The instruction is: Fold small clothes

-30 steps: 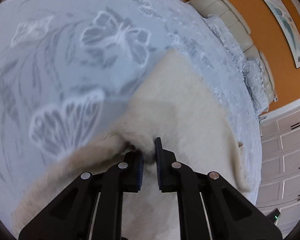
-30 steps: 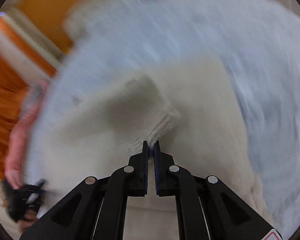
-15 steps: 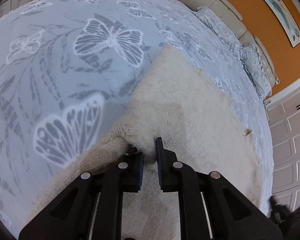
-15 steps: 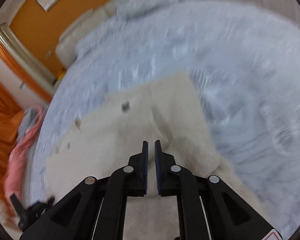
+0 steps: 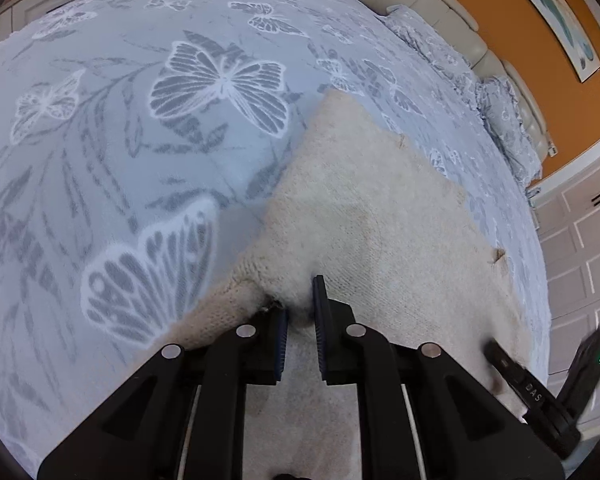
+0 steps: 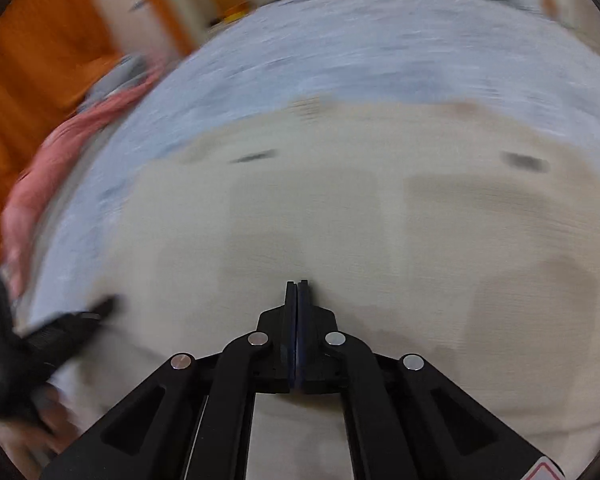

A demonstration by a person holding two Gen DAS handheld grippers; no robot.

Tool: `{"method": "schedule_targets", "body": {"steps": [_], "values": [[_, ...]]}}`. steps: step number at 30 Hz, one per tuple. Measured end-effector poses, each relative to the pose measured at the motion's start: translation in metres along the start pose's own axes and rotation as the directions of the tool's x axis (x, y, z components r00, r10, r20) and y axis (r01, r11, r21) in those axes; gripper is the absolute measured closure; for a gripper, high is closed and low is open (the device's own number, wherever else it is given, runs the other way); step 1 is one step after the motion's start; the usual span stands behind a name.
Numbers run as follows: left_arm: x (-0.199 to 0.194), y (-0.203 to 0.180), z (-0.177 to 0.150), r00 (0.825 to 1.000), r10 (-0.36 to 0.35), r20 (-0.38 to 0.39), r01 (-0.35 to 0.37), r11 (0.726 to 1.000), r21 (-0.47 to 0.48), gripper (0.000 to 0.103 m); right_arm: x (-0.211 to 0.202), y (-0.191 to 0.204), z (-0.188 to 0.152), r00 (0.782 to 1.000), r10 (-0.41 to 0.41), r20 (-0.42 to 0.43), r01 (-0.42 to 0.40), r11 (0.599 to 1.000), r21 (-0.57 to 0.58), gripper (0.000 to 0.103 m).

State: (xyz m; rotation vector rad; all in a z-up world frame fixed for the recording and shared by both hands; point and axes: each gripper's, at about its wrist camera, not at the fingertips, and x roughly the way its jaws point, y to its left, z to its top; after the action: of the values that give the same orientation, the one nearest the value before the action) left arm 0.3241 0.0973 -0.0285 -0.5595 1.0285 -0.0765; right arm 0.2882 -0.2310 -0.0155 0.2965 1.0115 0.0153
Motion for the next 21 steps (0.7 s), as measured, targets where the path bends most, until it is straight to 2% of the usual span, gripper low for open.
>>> {"method": "schedule_targets", "body": {"steps": [1, 4, 5, 7, 9, 10, 12, 13, 14, 15, 17, 19, 20, 21], "values": [[0.0, 0.001, -0.001, 1.0, -0.007, 0.004, 0.007, 1.0, 0.006, 0.091, -0.011, -0.043, 0.0, 0.999, -0.03, 0.019, 0.029, 0.996, 0.084, 0.103], [-0.001, -0.001, -0.006, 1.0, 0.002, 0.025, -0.002, 1.0, 0.02, 0.091, -0.049, -0.136, -0.005, 0.998, -0.015, 0.063, -0.003, 0.961, 0.277, 0.103], [-0.002, -0.002, -0.007, 0.999, 0.007, 0.033, -0.008, 1.0, 0.014, 0.09, -0.066, -0.148, -0.005, 0.991, -0.119, 0.063, 0.096, 0.951, 0.294, 0.102], [-0.004, -0.001, -0.008, 0.999, 0.006, 0.031, -0.006, 1.0, -0.02, 0.089, -0.083, -0.155, 0.0, 0.98, -0.173, 0.097, 0.135, 0.94, 0.314, 0.082], [-0.004, 0.001, -0.007, 1.0, 0.004, 0.023, -0.003, 0.998, -0.065, 0.089, -0.088, -0.163, 0.005, 0.983, -0.137, 0.126, 0.084, 0.931, 0.354, 0.065], [-0.005, 0.001, -0.006, 1.0, 0.003, 0.016, -0.002, 0.996, -0.085, 0.089, -0.083, -0.169, 0.006, 0.988, -0.108, 0.112, 0.06, 0.928, 0.368, 0.055], [-0.006, 0.002, -0.002, 1.0, 0.001, -0.007, -0.001, 0.993, -0.119, 0.089, -0.051, -0.164, 0.01, 0.998, -0.047, 0.034, 0.031, 0.923, 0.383, 0.057], [-0.008, 0.003, 0.002, 1.0, 0.0, -0.024, -0.003, 0.991, -0.13, 0.089, -0.043, -0.16, 0.013, 0.997, -0.072, 0.01, 0.063, 0.932, 0.357, 0.069], [-0.01, 0.002, 0.004, 1.0, 0.0, -0.031, -0.004, 0.991, -0.134, 0.089, -0.044, -0.153, 0.013, 0.995, -0.099, 0.012, 0.09, 0.94, 0.329, 0.096], [-0.014, 0.002, 0.008, 0.999, 0.003, -0.033, -0.008, 0.992, -0.127, 0.089, -0.058, -0.144, 0.02, 0.993, -0.106, 0.054, 0.085, 0.949, 0.304, 0.094], [-0.018, 0.003, 0.013, 0.999, 0.014, -0.031, -0.017, 0.994, -0.107, 0.089, -0.102, -0.13, 0.025, 0.973, -0.039, 0.229, -0.033, 0.954, 0.299, 0.097], [-0.013, 0.006, 0.011, 0.998, 0.039, -0.046, -0.043, 0.995, -0.085, 0.089, -0.124, -0.127, 0.029, 0.951, -0.032, 0.309, -0.06, 0.958, 0.281, 0.097], [-0.011, 0.006, 0.01, 0.998, 0.045, -0.052, -0.049, 0.995, -0.085, 0.089, -0.118, -0.132, 0.025, 0.955, -0.069, 0.288, -0.013, 0.962, 0.273, 0.097], [-0.008, 0.005, 0.007, 0.997, 0.057, -0.053, -0.061, 0.995, -0.08, 0.089, -0.1, -0.138, 0.022, 0.971, -0.094, 0.22, 0.029, 0.96, 0.28, 0.097]]}}
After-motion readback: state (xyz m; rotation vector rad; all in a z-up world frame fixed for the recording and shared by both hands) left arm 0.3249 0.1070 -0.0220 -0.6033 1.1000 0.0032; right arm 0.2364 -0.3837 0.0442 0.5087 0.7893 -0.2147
